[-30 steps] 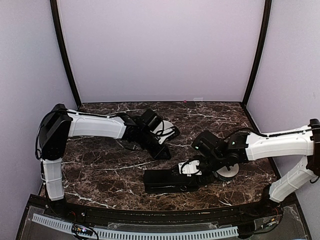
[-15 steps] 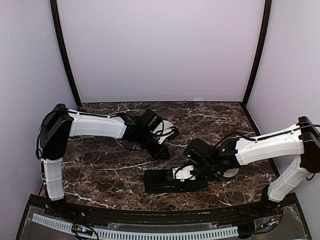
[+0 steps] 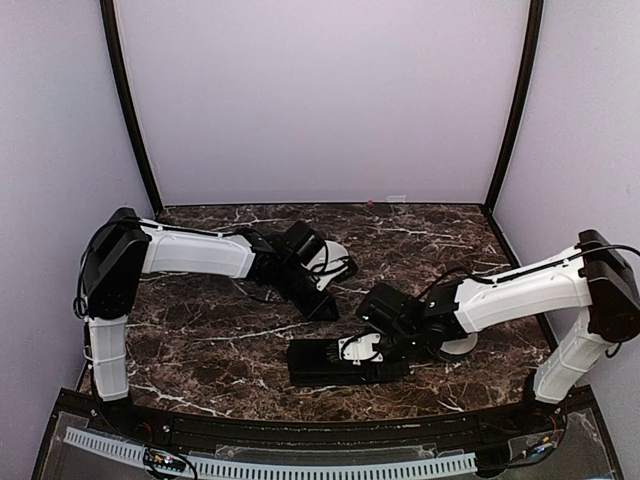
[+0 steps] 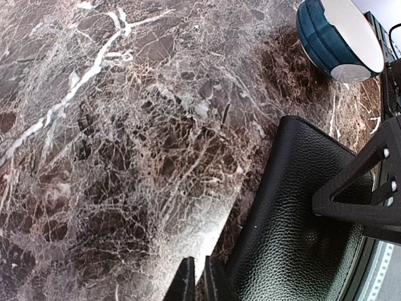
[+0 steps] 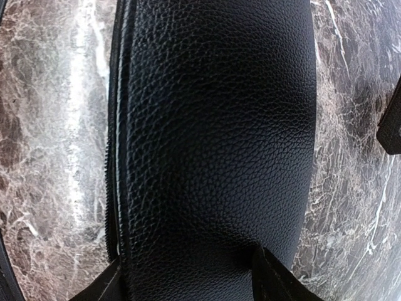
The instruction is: Sort the hair-cutting tools
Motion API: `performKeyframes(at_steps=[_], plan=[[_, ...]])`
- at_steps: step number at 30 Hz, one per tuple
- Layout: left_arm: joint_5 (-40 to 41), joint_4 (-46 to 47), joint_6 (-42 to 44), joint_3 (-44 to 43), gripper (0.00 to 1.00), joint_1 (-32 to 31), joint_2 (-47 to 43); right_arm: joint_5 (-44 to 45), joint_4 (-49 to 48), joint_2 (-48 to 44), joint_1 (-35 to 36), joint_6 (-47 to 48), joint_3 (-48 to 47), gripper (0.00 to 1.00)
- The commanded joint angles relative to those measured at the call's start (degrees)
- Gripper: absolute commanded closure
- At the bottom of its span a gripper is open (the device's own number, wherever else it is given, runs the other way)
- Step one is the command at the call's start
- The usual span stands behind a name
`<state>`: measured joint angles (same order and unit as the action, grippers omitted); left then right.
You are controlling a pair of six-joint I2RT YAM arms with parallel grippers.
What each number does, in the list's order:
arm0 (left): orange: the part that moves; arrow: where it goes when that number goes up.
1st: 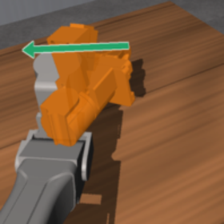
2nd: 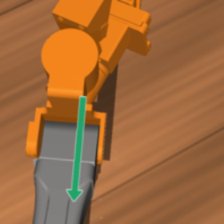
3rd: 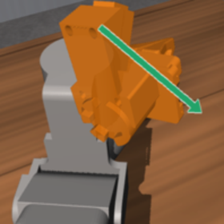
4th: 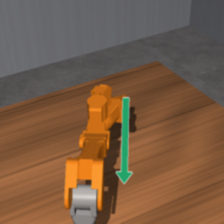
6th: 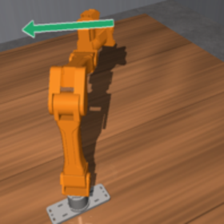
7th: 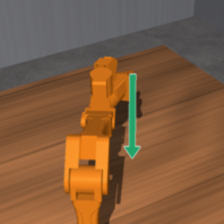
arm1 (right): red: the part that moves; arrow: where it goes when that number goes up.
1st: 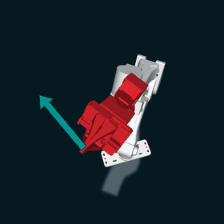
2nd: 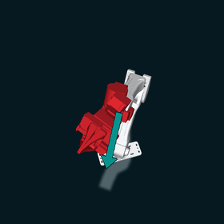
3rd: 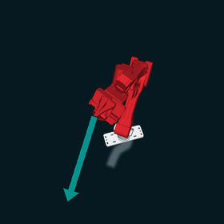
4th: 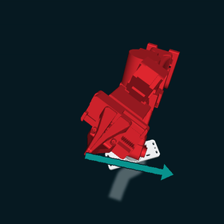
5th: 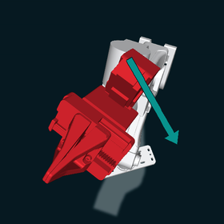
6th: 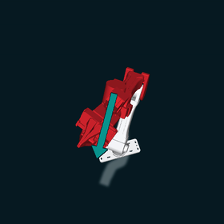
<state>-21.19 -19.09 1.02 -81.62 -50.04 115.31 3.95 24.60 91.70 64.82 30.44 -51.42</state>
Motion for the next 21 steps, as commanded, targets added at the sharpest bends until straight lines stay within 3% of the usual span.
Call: performKeyframes(at_steps=[1,10,16,21], plan=[[-0.7,-1.2,0.3,-1.5,0.94,-0.1,-0.1,2.9,-3.3,2.0,0.5,-1.3,-0.8,0.39],[-0.7,-1.4,0.5,-1.7,0.94,-0.1,-0.1,10.6,-6.3,2.5,1.4,-0.8,0.0,0.48],[-0.8,-1.6,0.6,-1.9,0.94,-0.1,-0.1,11.3,-6.5,3.8,1.6,-0.8,0.0,0.54],[-0.4,-1.7,0.7,-1.9,0.94,-0.1,-0.1,9.5,-4.9,3.6,1.9,-1.2,-0.8,0.52]])
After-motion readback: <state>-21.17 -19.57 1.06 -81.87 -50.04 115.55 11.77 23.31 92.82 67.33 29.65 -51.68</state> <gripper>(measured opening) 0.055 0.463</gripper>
